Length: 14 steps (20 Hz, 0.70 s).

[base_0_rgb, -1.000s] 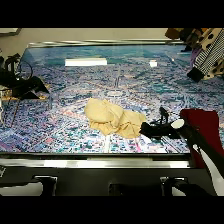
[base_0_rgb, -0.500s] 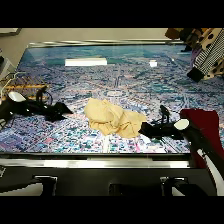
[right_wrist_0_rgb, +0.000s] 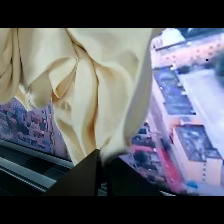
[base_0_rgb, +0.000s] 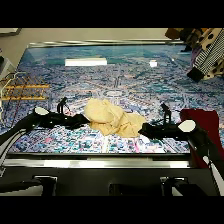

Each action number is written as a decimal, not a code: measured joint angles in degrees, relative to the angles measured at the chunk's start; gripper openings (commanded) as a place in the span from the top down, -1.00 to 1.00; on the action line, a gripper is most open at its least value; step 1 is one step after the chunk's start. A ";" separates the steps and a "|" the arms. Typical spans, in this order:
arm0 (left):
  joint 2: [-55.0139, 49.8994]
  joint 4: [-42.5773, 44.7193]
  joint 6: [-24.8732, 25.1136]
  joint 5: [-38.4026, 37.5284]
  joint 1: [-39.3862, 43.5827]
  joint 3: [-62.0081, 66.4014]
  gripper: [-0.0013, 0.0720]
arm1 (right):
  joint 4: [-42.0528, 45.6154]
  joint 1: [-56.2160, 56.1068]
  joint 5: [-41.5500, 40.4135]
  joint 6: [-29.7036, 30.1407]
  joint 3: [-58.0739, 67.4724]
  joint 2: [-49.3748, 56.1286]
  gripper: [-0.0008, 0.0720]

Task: Fold the clothes and pants, and hang the long-sleeved shirts on hangers.

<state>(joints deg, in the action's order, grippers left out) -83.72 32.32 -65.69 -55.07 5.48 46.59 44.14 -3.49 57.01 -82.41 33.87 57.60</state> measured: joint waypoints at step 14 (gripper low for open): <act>-1.86 -2.71 1.46 5.07 5.81 1.90 0.93 | -0.02 0.00 2.05 -2.12 -0.02 -6.84 0.89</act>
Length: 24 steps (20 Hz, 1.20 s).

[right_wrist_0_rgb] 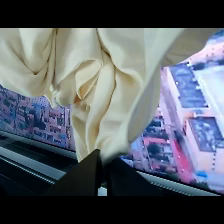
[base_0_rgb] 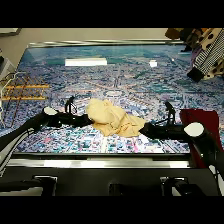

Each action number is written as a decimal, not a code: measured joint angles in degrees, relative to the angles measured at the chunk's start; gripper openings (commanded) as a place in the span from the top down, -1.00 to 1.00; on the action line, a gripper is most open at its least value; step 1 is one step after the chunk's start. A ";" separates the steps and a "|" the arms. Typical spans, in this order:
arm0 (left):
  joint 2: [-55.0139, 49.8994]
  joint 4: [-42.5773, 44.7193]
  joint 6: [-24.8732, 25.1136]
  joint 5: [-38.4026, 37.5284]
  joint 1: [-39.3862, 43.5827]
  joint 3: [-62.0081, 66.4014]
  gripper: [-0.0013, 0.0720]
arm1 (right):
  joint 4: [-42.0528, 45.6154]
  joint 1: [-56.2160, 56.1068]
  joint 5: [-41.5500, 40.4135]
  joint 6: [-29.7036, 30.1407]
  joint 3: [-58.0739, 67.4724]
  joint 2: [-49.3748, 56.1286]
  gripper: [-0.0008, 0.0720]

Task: Fold the clothes and pants, and hang the long-sleeved shirts on hangers.

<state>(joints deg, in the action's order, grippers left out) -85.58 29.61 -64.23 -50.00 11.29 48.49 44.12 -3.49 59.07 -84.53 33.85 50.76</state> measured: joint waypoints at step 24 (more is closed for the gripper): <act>42.36 2.38 -14.36 -8.55 -35.15 46.25 0.94 | 12.81 0.11 7.91 -4.57 65.92 -10.86 0.89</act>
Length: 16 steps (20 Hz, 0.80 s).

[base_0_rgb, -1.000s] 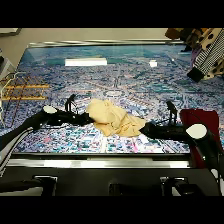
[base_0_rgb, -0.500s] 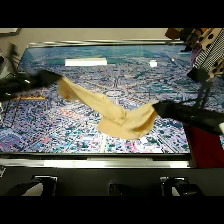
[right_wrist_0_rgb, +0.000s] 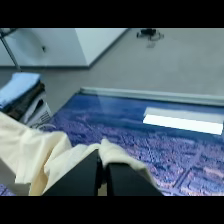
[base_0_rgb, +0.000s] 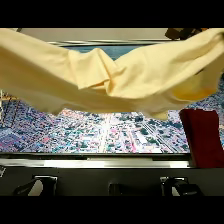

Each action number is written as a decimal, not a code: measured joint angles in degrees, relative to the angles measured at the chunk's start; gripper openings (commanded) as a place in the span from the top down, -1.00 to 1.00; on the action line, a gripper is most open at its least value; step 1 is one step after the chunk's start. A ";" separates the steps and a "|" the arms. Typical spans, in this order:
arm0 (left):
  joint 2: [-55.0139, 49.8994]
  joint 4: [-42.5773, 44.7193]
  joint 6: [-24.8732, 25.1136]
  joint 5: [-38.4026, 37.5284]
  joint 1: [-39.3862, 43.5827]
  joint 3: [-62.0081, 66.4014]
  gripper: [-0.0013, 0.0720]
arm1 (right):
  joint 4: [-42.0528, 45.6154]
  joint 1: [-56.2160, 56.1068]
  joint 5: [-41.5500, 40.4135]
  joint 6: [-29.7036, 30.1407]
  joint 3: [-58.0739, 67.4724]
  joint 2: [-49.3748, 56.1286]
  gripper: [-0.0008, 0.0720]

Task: Fold the clothes and pants, and hang the long-sleeved shirts on hangers.

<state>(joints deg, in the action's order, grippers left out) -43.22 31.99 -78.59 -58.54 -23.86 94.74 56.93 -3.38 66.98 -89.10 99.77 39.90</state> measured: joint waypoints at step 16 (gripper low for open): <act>-26.99 19.04 -4.59 -9.49 7.13 -3.21 0.94 | 11.74 0.00 13.79 -17.07 -3.91 25.46 0.89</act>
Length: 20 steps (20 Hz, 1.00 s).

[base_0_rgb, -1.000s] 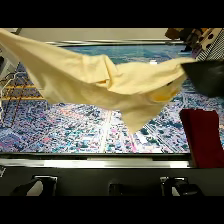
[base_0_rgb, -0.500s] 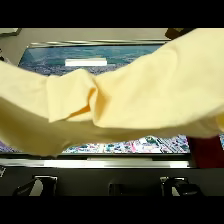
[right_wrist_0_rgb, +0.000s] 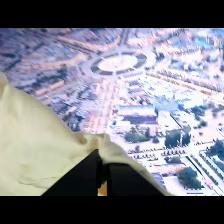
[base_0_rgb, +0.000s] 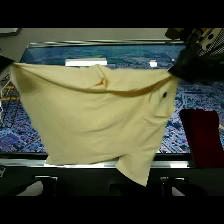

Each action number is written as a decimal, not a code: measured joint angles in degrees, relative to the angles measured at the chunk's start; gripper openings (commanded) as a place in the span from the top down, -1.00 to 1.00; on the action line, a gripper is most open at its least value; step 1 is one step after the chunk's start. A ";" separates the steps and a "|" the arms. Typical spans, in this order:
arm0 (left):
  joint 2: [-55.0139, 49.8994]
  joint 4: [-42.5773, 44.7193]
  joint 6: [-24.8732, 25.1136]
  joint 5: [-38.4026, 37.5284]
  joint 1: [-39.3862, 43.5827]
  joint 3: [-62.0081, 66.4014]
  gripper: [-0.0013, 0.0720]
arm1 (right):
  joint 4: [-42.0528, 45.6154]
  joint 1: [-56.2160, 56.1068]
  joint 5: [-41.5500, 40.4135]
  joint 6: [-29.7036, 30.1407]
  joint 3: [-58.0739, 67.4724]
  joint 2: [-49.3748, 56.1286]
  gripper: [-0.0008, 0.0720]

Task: Fold the clothes and pants, and hang the long-sleeved shirts on hangers.

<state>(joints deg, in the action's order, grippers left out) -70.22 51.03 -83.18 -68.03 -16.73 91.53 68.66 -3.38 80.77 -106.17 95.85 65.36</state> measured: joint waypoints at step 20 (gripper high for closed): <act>-42.69 0.17 2.29 -3.54 8.63 20.76 -0.39 | -7.80 10.84 -14.40 14.56 -12.35 26.18 -0.17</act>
<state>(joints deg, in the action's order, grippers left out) -112.90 51.20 -80.88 -71.57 -8.10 112.29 60.86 7.46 66.37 -91.61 83.50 91.55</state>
